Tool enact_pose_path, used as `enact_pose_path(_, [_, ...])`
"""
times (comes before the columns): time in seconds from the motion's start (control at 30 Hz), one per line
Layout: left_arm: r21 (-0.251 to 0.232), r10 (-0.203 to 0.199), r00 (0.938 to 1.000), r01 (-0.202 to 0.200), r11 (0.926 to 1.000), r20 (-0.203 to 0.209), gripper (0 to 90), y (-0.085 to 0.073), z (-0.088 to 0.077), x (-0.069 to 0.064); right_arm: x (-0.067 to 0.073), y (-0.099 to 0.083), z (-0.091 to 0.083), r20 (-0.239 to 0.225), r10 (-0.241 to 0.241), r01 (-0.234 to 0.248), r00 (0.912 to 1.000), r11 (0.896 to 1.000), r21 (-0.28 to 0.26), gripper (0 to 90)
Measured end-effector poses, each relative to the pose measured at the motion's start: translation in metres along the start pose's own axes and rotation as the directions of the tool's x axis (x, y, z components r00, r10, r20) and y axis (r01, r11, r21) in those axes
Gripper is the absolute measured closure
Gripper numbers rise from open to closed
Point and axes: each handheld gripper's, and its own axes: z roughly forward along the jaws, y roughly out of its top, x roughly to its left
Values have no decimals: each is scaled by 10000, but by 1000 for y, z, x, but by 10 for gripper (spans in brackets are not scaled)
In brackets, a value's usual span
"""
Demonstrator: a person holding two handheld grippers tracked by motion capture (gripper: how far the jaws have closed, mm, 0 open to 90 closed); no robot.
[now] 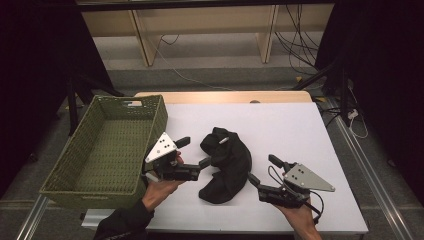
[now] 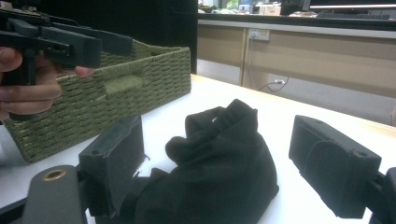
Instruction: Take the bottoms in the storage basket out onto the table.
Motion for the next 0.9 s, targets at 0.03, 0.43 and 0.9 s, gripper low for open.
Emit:
enact_pose_path(0.03, [-31, 25, 10000, -25, 10000, -20, 30, 0, -1, 0, 0, 0, 0, 5, -3, 3, 10000, 10000, 0, 189])
enact_pose_path(0.43, [-19, -79, 9999, 79, 10000, -91, 17, -6, -8, -3, 0, 0, 0, -4, -13, 13, 10000, 10000, 25, 189])
enact_pose_path(0.9, [70, -133, 9996, 135, 9999, -246, 0, -11, -12, -2, 1, 0, 1, -40, -21, 22, 10000, 9999, 130, 159])
